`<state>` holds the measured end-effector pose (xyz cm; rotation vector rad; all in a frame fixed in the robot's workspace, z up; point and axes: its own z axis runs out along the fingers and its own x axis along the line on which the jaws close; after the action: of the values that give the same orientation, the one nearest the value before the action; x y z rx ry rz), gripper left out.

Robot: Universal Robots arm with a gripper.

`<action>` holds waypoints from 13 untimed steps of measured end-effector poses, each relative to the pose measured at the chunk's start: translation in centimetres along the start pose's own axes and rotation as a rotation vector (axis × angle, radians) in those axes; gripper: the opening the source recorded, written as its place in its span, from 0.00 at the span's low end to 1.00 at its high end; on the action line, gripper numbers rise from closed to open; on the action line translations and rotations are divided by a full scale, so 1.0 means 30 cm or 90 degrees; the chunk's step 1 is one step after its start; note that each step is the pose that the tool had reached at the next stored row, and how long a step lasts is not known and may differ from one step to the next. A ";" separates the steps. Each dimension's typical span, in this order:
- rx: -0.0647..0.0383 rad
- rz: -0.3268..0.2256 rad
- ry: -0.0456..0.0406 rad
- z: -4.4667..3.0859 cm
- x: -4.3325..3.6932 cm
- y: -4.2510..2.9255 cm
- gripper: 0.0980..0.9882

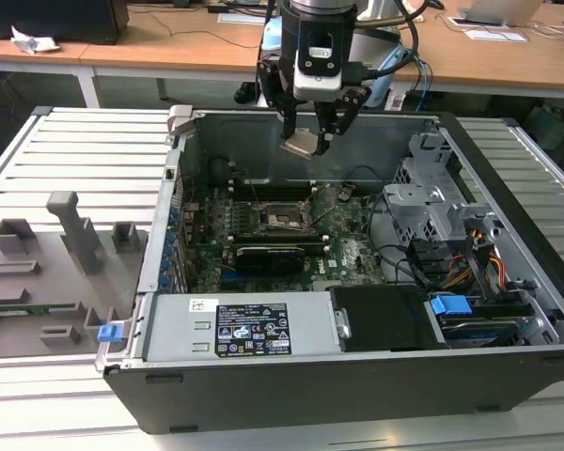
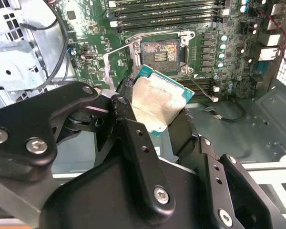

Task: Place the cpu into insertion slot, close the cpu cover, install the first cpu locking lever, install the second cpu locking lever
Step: 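Place the cpu into insertion slot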

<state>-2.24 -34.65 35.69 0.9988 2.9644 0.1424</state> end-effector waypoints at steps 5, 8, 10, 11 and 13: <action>0.000 0.010 -0.0007 0.001 0.000 0.000 0.50; -0.002 0.031 -0.0021 0.005 0.000 0.000 0.50; -0.002 0.062 -0.0048 0.009 0.000 -0.001 0.50; -0.002 0.071 -0.0056 0.010 0.000 -0.001 0.50; -0.003 0.084 -0.0067 0.012 0.000 -0.001 0.50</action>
<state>-2.24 -34.64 35.32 1.1904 2.8869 0.1438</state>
